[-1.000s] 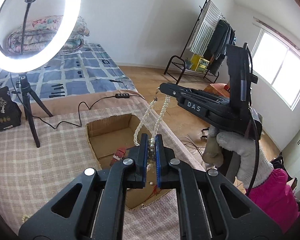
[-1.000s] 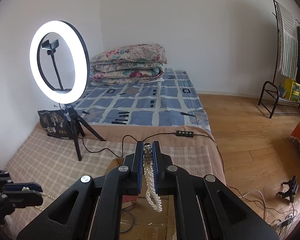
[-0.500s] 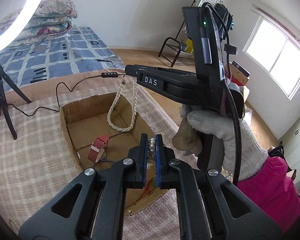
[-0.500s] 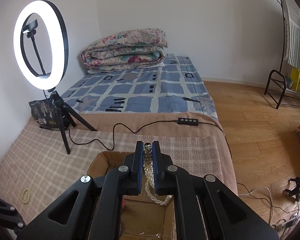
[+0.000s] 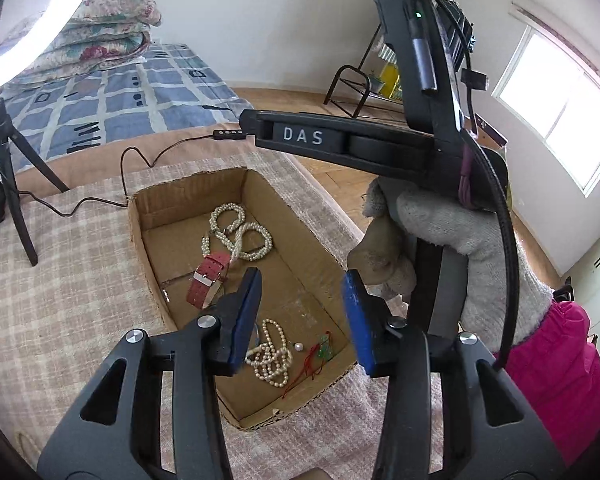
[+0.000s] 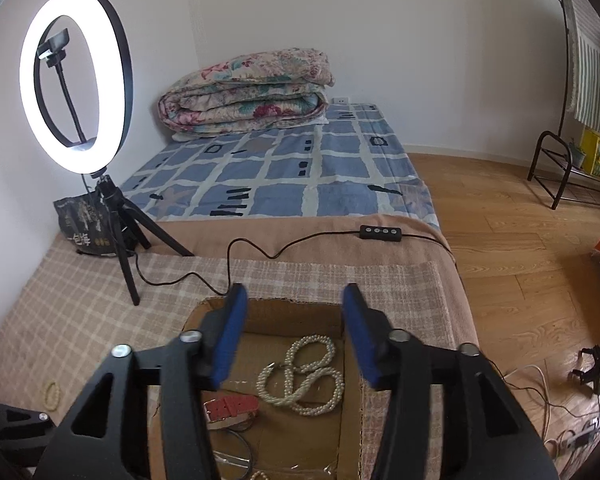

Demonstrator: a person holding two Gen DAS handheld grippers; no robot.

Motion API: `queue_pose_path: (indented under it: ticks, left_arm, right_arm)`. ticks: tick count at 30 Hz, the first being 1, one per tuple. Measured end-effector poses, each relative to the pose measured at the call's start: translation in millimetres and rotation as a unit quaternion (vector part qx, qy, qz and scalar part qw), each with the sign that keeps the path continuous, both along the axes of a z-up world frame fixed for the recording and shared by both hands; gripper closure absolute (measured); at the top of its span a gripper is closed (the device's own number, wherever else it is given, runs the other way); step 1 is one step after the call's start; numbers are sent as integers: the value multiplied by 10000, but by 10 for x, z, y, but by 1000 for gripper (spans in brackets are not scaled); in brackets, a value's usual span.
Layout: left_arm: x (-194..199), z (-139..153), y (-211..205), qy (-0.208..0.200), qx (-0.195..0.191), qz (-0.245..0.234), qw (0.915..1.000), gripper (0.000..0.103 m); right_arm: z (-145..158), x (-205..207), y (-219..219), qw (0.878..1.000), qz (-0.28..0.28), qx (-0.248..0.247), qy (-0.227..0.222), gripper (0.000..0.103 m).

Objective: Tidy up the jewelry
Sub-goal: 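Open both tools to drop the pearl strand and necklace into the box, then move the left tool to the cream bead bracelet while the right tool approaches the pearl earring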

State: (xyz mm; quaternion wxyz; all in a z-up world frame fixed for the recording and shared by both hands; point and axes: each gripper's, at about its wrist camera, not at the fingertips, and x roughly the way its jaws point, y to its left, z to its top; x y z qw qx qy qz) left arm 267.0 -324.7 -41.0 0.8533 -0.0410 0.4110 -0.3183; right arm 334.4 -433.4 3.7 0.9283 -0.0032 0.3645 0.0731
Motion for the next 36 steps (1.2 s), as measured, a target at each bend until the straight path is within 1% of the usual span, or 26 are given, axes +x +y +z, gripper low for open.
queue_pose_path:
  ticks: [6, 14, 19, 24, 28, 32, 36]
  left_arm:
    - [-71, 48, 87, -30, 34, 55, 10000, 61]
    - [-219, 207, 233, -139, 72, 145, 9998, 61]
    - [-363, 339, 405, -254, 105, 250, 9993, 61]
    - [-517, 451, 634, -333, 104, 347, 9988, 61]
    - [-647, 505, 876, -364, 126, 434, 9983, 61]
    - [-782, 528, 1186, -349, 174, 590, 9975, 61]
    - [-876, 528, 1549, -337, 202, 820, 9959, 61]
  right_arm:
    - [62, -52, -29, 9996, -250, -95, -18, 35]
    - [217, -225, 34, 9994, -307, -146, -24, 35]
    - [381, -391, 134, 9993, -302, -185, -79, 35]
    - [566, -608, 286, 9991, -264, -287, -157, 35]
    - [679, -797, 385, 9990, -292, -267, -184, 35]
    - [738, -1025, 500, 9991, -325, -171, -208, 35]
    - [731, -1238, 656, 9994, -280, -85, -189, 35]
